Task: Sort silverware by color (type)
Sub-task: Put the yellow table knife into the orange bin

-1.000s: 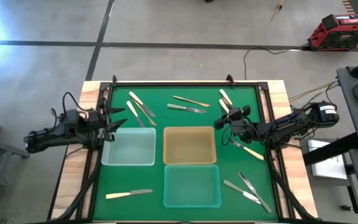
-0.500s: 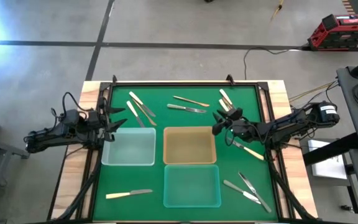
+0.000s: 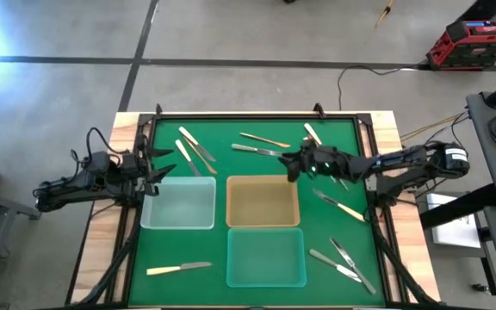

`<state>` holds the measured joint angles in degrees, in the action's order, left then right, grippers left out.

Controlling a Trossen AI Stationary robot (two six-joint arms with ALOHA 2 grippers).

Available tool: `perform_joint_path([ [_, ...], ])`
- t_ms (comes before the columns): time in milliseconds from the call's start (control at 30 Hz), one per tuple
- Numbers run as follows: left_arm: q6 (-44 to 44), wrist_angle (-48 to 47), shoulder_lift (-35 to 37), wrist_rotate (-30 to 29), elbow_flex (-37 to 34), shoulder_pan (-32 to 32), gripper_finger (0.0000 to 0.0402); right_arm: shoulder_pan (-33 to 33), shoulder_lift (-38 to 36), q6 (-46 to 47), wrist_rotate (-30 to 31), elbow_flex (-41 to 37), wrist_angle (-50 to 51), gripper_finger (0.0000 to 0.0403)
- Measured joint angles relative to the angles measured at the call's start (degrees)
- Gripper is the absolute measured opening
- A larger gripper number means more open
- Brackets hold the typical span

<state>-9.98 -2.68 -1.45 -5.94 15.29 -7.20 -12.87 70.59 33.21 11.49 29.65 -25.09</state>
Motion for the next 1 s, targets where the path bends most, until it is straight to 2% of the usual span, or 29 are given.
perform_joint_path([
  [233,0.0,0.0,0.0,0.0,0.0,0.0,0.0192,-7.0,2.3,-1.6,0.1,22.4,46.7,0.0128],
  [433,0.0,0.0,0.0,0.0,0.0,0.0,0.0192,-10.7,6.3,-3.1,-0.2,38.0,77.7,0.0128],
  [600,0.0,0.0,0.0,0.0,0.0,0.0,0.0192,-11.1,9.2,-3.1,-8.7,44.6,97.9,0.0128],
  [800,0.0,0.0,0.0,0.0,0.0,0.0,0.0192,-10.2,10.3,-3.1,-19.2,44.8,112.9,0.0128],
  [867,0.0,0.0,0.0,0.0,0.0,0.0,0.0192,-9.4,10.3,-3.2,-19.8,44.7,113.6,0.0128],
  [1000,0.0,0.0,0.0,0.0,0.0,0.0,0.0192,-9.3,10.3,-3.2,-16.3,44.7,109.1,0.0128],
])
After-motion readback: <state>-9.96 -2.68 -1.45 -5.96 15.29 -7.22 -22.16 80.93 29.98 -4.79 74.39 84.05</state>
